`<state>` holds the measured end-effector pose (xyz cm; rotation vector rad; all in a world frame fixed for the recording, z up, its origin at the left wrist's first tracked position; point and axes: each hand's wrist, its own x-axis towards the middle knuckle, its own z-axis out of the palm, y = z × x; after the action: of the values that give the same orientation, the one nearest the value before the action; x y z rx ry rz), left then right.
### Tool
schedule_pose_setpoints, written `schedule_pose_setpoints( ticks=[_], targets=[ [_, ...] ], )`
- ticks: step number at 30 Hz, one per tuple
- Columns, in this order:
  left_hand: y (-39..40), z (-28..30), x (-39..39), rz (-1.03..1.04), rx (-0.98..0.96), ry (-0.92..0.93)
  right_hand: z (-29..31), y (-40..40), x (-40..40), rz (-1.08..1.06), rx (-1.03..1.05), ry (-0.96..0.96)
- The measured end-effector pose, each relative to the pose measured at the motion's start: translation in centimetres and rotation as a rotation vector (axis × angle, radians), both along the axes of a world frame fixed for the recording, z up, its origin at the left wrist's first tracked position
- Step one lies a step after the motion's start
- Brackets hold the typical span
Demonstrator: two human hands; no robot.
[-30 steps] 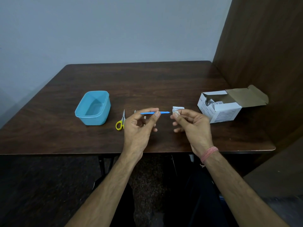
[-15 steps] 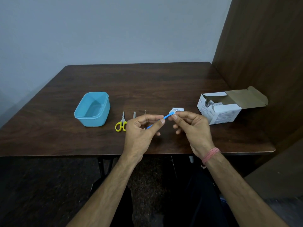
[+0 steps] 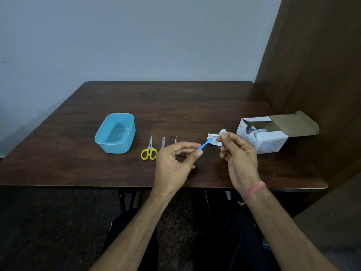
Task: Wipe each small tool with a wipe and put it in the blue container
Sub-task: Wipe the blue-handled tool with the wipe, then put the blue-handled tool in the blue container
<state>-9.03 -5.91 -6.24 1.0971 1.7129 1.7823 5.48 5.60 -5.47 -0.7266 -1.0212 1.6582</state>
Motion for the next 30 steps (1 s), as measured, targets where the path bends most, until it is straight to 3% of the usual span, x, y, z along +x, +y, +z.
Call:
schedule_pose_setpoints(
  ticks=[5,9,14,18,24,30],
  targets=[
    [-0.2,0.8,0.6,0.086,0.03,-0.059,-0.7,-0.2,-0.4,0.001,0.118,-0.14],
    [-1.8,3.2,0.1,0.315,0.136,0.197,-1.1,-0.2,-0.5,-0.002,0.156,-0.181],
    [-5.5,7.8,-7.1,0.675,0.14,0.341,-1.3,-0.2,-0.6,0.04,0.225,-0.248],
    [-8.2,10.1,-13.7,0.842,-0.175,0.421,-1.1,-0.4,-0.5,0.032,0.238,-0.266],
    [-7.5,10.9,-16.7,0.747,-0.735,0.676,-0.9,-0.7,-0.5,0.032,0.248,-0.274],
    [-5.2,10.6,-16.9,0.695,-0.986,0.783,-0.9,-0.8,-0.6,0.025,0.273,-0.299]
  ],
)
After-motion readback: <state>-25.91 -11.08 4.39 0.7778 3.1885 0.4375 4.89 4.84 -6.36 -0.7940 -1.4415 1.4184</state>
